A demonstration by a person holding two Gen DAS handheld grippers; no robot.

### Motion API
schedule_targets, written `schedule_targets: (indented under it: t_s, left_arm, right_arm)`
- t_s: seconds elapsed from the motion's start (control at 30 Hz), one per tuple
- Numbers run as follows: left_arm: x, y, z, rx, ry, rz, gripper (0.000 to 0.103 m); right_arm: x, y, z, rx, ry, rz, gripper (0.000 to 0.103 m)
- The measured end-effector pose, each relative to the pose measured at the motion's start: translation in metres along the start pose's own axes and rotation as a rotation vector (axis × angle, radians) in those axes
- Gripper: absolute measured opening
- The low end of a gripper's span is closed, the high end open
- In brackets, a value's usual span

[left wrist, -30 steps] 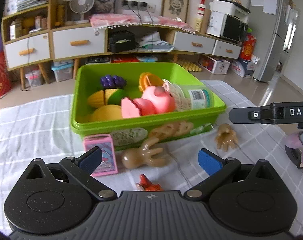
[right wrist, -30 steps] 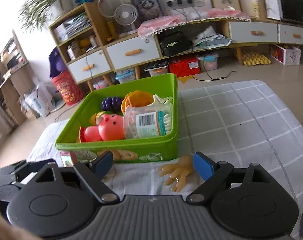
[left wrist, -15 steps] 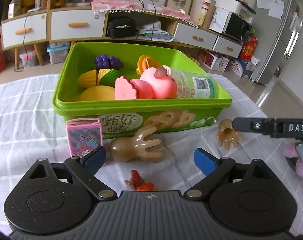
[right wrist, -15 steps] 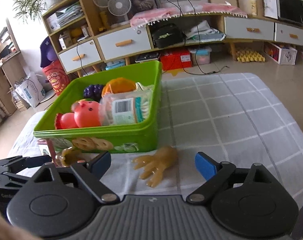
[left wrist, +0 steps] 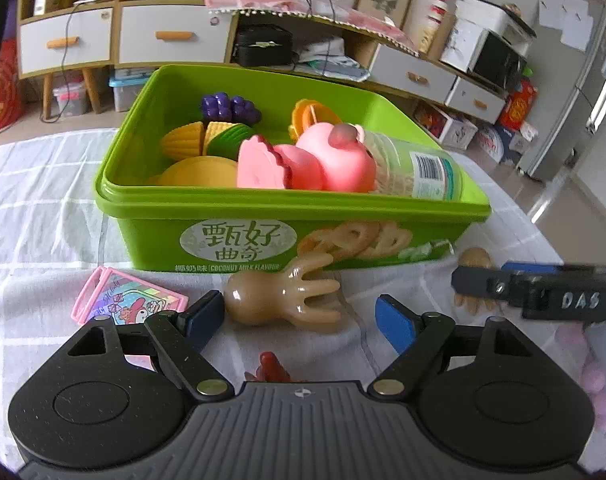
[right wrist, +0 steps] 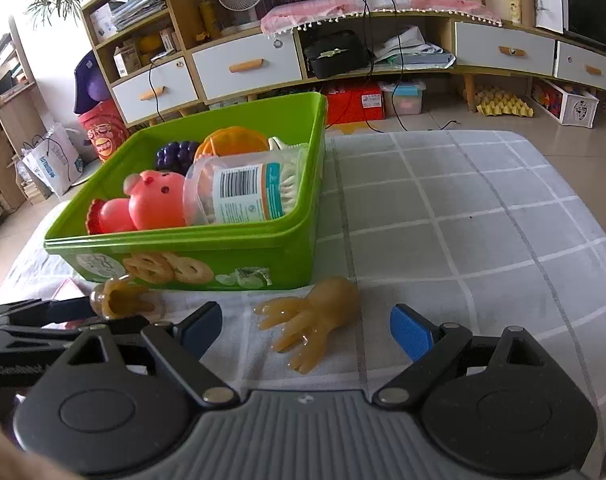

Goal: Organize rigid objects
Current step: 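Grasp the tan rabbit toy with the left tool while the right tool grasps the tan octopus, then lift both toys over the green bin and open both tools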

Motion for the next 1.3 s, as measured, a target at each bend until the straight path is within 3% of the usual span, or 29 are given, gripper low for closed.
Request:
schedule_targets:
  t_s: [0.47, 0.73, 0.97, 1.3]
  left_arm:
    - [-0.006, -0.002, 0.003, 0.015, -0.027, 0.044, 0.063]
    - [-0.006, -0.002, 0.003, 0.008, -0.024, 0.047, 0.063]
    - [-0.006, -0.003, 0.003, -0.001, -0.025, 0.043, 0.063]
    - [-0.003, -0.006, 0.001, -0.025, -0.030, 0.035, 0.063]
  right_arm:
    - [-0.003, 0.009, -0.001, -0.004, -0.004, -0.038, 0.080]
    - [-0.004, 0.008, 0.001, -0.006, -0.016, -0.053, 0.070]
    - [-0.001, 0.005, 0.003, -0.012, -0.009, -0.064, 0.050]
    - [-0.006, -0.004, 0.009, -0.019, 0.004, -0.039, 0.049]
Point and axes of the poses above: each gripper's, at about its wrist camera, not at the fingertips, and y roughly the way its jaws point, x to its right, z to its top, the point moved 10 cm from there along y, roughly the way its jaws point, and after that the axes turned 6 degrees about z, right-handed, at the moved point
